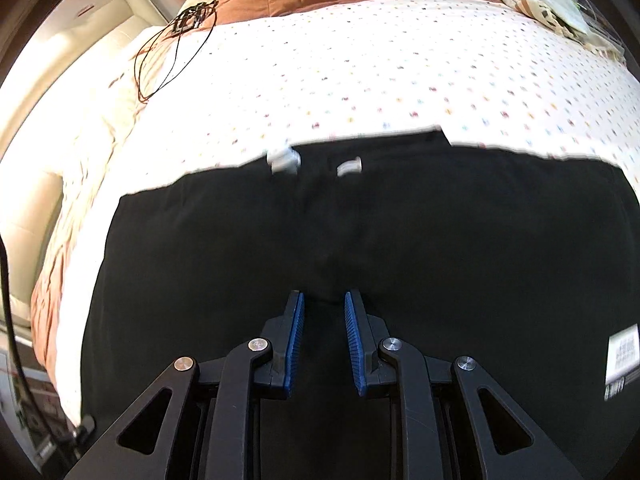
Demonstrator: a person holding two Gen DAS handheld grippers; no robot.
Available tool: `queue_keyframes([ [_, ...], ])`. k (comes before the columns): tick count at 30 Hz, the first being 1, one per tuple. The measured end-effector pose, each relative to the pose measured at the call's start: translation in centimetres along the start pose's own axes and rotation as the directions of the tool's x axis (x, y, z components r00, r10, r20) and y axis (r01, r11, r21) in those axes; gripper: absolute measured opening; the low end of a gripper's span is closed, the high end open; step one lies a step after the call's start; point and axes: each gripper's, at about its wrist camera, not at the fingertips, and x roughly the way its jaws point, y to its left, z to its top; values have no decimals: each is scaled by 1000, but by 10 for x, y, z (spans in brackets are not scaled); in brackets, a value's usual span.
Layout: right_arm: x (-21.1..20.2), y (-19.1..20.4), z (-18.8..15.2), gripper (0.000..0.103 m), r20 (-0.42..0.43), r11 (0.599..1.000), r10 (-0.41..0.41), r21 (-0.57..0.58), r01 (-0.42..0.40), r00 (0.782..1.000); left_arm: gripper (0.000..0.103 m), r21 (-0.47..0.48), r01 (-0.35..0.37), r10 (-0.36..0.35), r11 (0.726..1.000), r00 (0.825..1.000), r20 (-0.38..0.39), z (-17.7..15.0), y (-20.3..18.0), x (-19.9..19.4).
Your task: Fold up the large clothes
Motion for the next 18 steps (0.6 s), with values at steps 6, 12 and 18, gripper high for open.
queue_keyframes([
  [6, -4, 0, 11, 21, -46, 1000, 0, -10, 0, 999, 18, -7, 25, -25, 1000, 1000, 0, -2, -5, -7],
  [12, -26, -3, -35, 21, -125, 997, 73, 2, -74, 989, 14, 22, 73, -73, 997, 997, 4, -5, -21, -18],
  [18, -43, -15, -87, 22, -160, 993, 109, -19, -113, 981, 14, 64, 144, -144, 988, 990, -7, -13, -48, -31],
])
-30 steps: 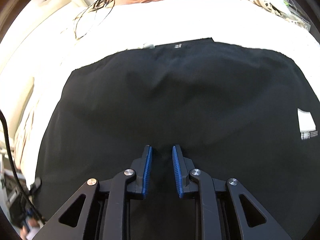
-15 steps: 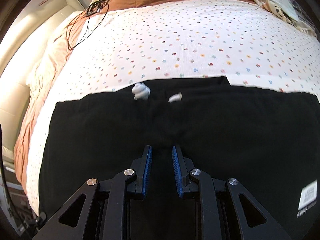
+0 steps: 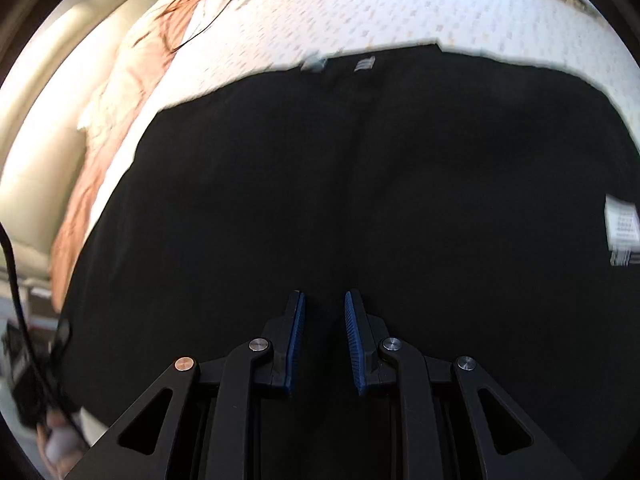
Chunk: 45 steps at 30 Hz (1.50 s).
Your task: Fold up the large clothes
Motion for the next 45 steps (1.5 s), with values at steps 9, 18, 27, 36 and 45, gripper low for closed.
queue_keyframes([
  [9, -23, -1, -83, 22, -6, 995, 98, -11, -98, 995, 13, 124, 67, -64, 990, 998, -29, -20, -64, -4],
  [18, -26, -12, -129, 22, 7, 982, 189, 20, -189, 982, 13, 239, 108, -90, 965, 992, -82, -53, -124, 9],
  [27, -49, -48, -144, 22, 63, 957, 279, 68, -283, 958, 13, 344, 131, -83, 930, 985, -149, -100, -176, 34],
  [36, -113, -114, -142, 22, 273, 938, 233, 191, -290, 933, 13, 419, 147, -44, 896, 968, -247, -145, -211, 83],
  [45, -154, -167, -167, 22, 378, 912, 167, 291, -289, 911, 13, 473, 129, 50, 871, 937, -346, -190, -220, 153],
])
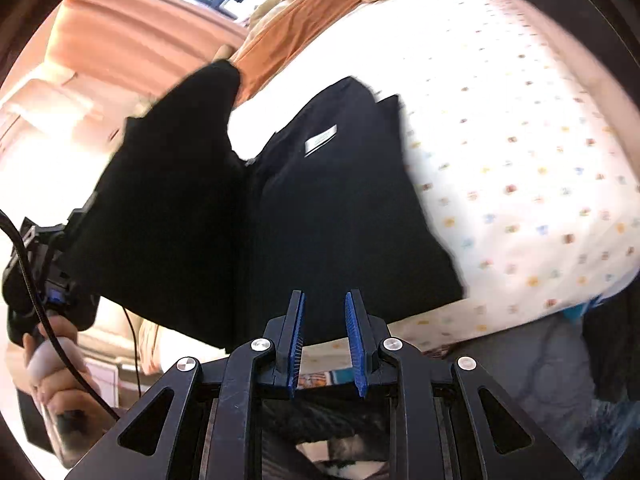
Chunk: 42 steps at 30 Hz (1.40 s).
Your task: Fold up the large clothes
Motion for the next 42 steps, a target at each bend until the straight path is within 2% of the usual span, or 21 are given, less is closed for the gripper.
queue_keyframes([
  [3, -16, -17, 6, 22, 16, 1000, -6, 22, 6, 1000, 13, 5, -6, 7, 1000, 998, -58, -9, -2, 34],
  [4, -18, -20, 6, 22, 20, 1000, -8, 26, 8, 1000, 6, 4, 16, -15, 1000, 996, -86, -12, -3, 45],
  [5, -19, -22, 8, 22, 24, 999, -11, 31, 11, 1000, 5, 5, 25, -25, 1000, 994, -110, -16, -6, 55],
  [10, -31, -35, 10, 22, 56, 997, -26, 70, 22, 998, 5, 22, -4, 8, 1000, 983, -183, -29, -12, 87],
  [11, -33, -35, 11, 23, 60, 997, -23, 73, 19, 998, 7, 21, -10, 14, 1000, 981, -194, -29, -11, 88],
  [12, -34, -36, 11, 30, 63, 997, -17, 71, 13, 998, 9, 27, -20, 25, 999, 979, -202, -29, -10, 87],
  [13, -35, -34, 12, 47, 66, 998, -4, 65, -1, 998, 16, 40, -40, 47, 998, 978, -205, -29, -8, 84],
  [14, -36, -33, 12, 57, 71, 998, 7, 62, -12, 997, 35, 51, -57, 66, 997, 977, -200, -31, -7, 82],
  [15, -37, -32, 11, 69, 78, 998, 14, 60, -19, 997, 47, 58, -74, 83, 996, 979, -185, -30, -4, 75],
  [16, -38, -29, 11, 71, 90, 998, 25, 54, -30, 996, 71, 57, -84, 92, 995, 983, -159, -29, -2, 67],
  [17, -36, -27, 12, 71, 96, 998, 34, 48, -39, 995, 85, 55, -88, 95, 995, 987, -127, -35, -4, 59],
  [19, -30, -19, 14, 71, 89, 997, 62, 33, -65, 994, 88, 62, -107, 111, 992, 992, -67, -33, 1, 38],
  [23, -10, -1, 14, 71, 47, 995, 98, 4, -98, 994, 88, 36, -172, 173, 984, 985, -22, -29, 26, 6],
  [29, 26, 23, 8, 71, -12, 993, 114, -35, -115, 993, 87, -45, -266, 268, 963, 963, 35, -24, 74, -37],
  [30, 32, 25, 8, 71, -13, 994, 106, -40, -107, 994, 87, -55, -271, 274, 961, 961, 35, -25, 80, -42],
  [32, 42, 25, 10, 58, -8, 995, 92, -38, -92, 996, 87, -72, -290, 292, 954, 956, 30, -26, 92, -47],
  [33, 44, 25, 11, 36, -2, 996, 85, -36, -85, 996, 87, -77, -298, 301, 951, 953, 28, -26, 97, -48],
  [34, 46, 23, 13, 21, 3, 996, 80, -36, -80, 997, 85, -79, -306, 309, 949, 951, 27, -29, 101, -50],
  [36, 45, 18, 16, 15, 26, 992, 120, -33, -119, 992, 80, -80, -314, 317, 946, 948, 15, -29, 106, -48],
  [38, 39, 14, 17, 13, 58, 991, 130, -31, -128, 990, 70, -83, -319, 320, 944, 947, -3, -32, 111, -46],
  [42, 28, -5, 19, 12, 102, 990, 137, 8, -139, 985, 62, -75, -334, 332, 940, 943, -29, -40, 115, -39],
])
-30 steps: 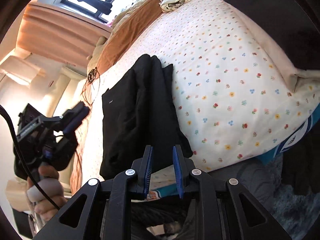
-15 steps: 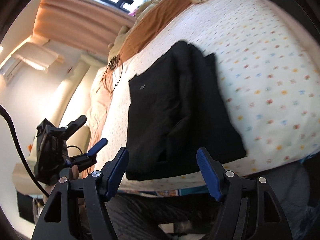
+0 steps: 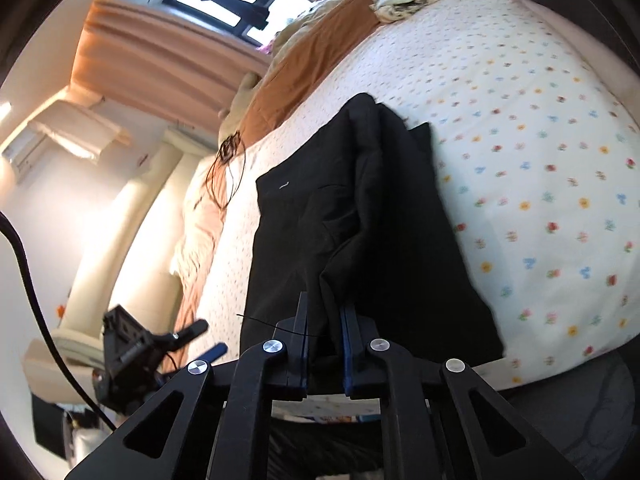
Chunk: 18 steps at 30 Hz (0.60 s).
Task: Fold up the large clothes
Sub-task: 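Grasp the folded black shirt bundle with both tools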
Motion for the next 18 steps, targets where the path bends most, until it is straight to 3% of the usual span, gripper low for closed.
queue_keyframes([
  [5, -1, -29, -4, 12, -18, 997, 30, 76, -28, 999, 53, 37, -2, 4, 999, 999, -47, -10, -8, 16],
  [10, 9, -58, -14, 12, -52, 985, 52, 167, -43, 997, 52, 63, -45, 49, 997, 997, -58, -17, -8, 25],
  [14, 9, -60, -14, 12, -70, 985, 53, 165, -41, 996, 52, 65, -65, 69, 996, 995, -67, -14, -3, 28],
  [18, 1, -42, -5, 37, -72, 997, -30, 64, 35, 997, 52, 62, -58, 61, 996, 997, -50, -6, -1, 31],
])
